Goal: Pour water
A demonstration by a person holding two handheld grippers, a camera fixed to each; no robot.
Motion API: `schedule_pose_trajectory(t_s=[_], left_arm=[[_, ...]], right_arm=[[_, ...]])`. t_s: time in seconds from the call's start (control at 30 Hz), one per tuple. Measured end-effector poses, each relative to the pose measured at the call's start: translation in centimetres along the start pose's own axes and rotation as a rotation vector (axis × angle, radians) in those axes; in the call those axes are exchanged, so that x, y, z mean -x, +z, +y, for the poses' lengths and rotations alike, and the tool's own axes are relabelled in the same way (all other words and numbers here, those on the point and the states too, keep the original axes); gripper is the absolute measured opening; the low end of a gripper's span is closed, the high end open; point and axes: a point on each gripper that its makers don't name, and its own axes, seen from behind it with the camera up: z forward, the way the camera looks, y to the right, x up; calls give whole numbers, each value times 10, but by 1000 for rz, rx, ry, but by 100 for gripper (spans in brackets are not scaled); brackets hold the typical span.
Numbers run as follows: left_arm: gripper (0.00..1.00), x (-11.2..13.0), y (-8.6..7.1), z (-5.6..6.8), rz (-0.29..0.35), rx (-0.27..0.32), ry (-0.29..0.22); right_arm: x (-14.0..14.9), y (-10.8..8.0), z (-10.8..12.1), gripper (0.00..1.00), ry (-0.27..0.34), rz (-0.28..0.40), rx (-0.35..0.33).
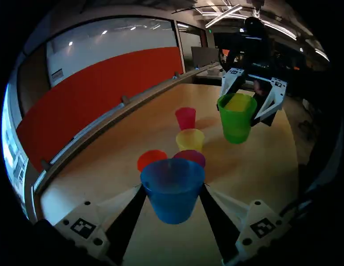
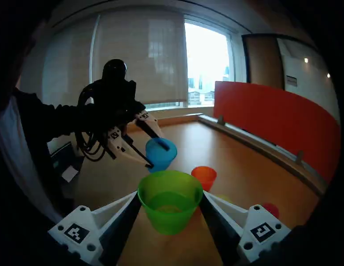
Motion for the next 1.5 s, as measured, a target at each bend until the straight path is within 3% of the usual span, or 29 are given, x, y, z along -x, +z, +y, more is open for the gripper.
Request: schedule_pose_trajectory(t_s=[0.77,1.5], left_arm=[[84,27,30,17,-89,64,64],[84,42,45,25,-124,108,37]], right_arm=[[46,16,3,90,-5,-90,-14],[82,29,10,91,-26,-162,-20]])
